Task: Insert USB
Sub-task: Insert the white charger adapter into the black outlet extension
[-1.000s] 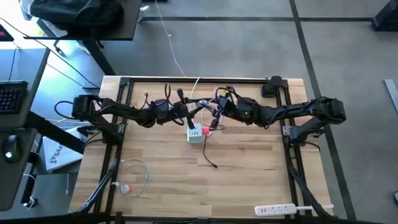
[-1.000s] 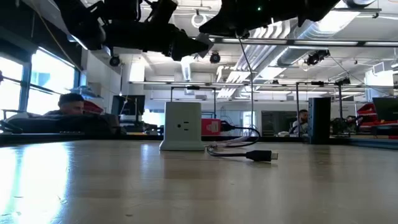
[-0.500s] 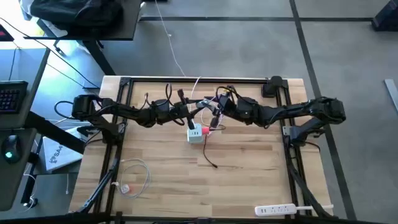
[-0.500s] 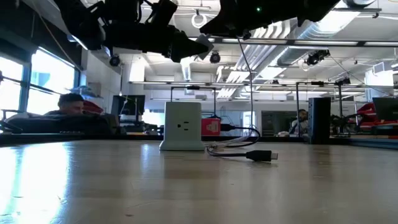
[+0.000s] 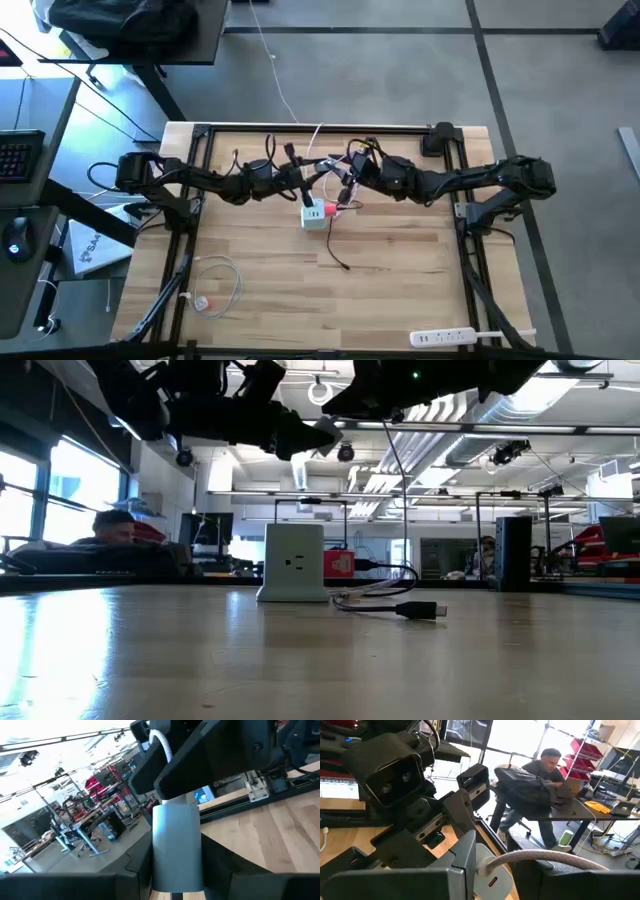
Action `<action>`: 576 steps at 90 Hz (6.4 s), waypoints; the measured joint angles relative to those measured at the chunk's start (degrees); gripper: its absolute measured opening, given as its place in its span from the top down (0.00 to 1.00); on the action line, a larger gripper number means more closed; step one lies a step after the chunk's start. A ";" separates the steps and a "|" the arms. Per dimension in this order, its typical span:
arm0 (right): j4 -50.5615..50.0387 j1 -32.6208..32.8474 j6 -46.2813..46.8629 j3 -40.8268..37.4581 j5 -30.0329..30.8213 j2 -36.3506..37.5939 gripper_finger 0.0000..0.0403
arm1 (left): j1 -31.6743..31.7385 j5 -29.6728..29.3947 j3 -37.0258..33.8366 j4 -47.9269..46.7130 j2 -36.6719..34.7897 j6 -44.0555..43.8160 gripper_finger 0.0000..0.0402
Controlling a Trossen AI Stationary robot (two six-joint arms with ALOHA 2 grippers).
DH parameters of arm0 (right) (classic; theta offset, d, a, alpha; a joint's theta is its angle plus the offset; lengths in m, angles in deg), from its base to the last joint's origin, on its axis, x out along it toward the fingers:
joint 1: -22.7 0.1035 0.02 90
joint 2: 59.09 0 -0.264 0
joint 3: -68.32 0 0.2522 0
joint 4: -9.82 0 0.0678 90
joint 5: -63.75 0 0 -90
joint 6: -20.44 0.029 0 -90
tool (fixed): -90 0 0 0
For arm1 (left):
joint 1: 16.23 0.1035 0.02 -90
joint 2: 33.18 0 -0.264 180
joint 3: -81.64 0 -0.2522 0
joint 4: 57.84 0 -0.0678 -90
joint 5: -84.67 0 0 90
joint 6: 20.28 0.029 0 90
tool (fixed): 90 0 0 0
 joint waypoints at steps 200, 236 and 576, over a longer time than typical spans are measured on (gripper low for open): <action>-23.72 4.80 20.47 0.02 11.98 0.81 0.30 | -1.74 -7.58 0.04 -0.54 0.02 4.79 0.79; -28.30 0.00 24.43 0.04 -0.91 -1.26 0.30 | -2.05 -9.74 0.04 -0.65 0.02 1.29 0.57; -59.73 -5.61 22.47 -0.70 -1.25 20.08 0.61 | 5.99 16.61 0.07 -8.54 -0.92 -19.56 0.49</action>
